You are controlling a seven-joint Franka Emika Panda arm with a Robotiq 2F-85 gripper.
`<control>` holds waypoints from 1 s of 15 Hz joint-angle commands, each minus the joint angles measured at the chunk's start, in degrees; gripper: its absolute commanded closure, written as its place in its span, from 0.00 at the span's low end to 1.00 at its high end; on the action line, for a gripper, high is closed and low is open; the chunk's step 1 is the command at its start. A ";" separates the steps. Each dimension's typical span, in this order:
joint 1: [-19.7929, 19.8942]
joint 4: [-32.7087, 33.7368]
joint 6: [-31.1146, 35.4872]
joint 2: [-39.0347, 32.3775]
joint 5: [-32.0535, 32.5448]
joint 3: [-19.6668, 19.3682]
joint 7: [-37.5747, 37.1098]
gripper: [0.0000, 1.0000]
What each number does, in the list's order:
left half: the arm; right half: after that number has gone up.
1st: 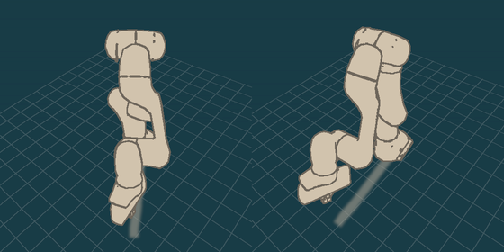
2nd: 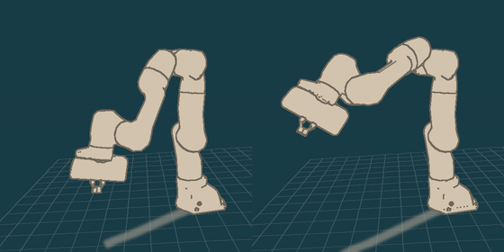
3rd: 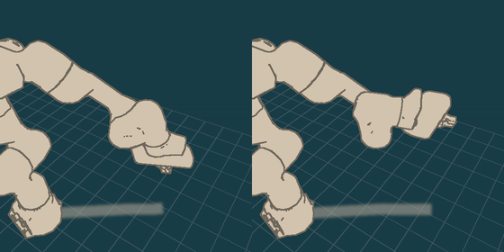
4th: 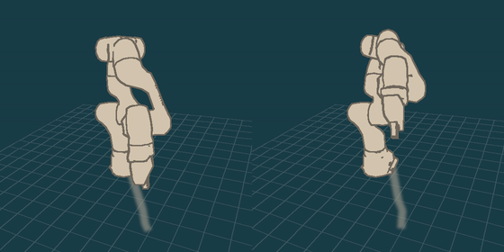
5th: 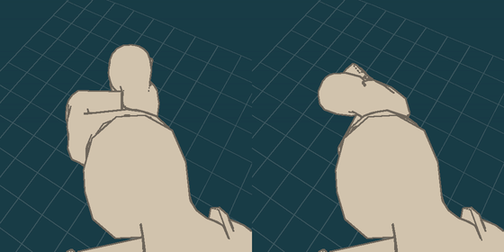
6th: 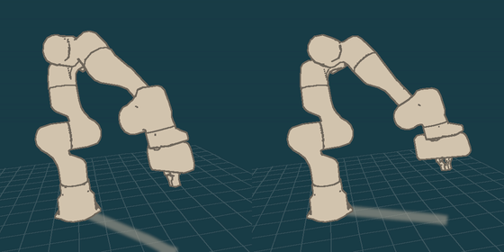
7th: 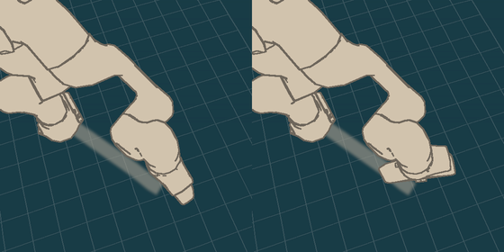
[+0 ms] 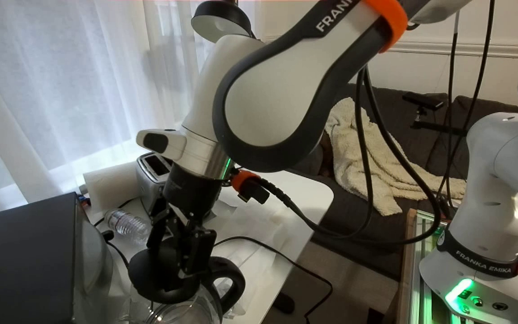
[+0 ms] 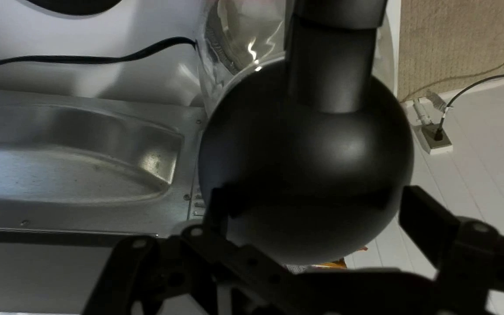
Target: Close the kettle lid then put the kettle on its base
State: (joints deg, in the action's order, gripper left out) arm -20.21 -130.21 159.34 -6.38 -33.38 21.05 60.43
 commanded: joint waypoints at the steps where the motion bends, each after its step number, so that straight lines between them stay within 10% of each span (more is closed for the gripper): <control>1: 1.97 1.18 0.49 -2.03 -1.30 2.33 1.64 0.00; 15: 4.10 1.34 1.19 -4.95 0.56 4.60 1.33 0.00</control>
State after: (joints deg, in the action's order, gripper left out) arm -16.98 -129.11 159.66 -9.48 -33.36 24.17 61.15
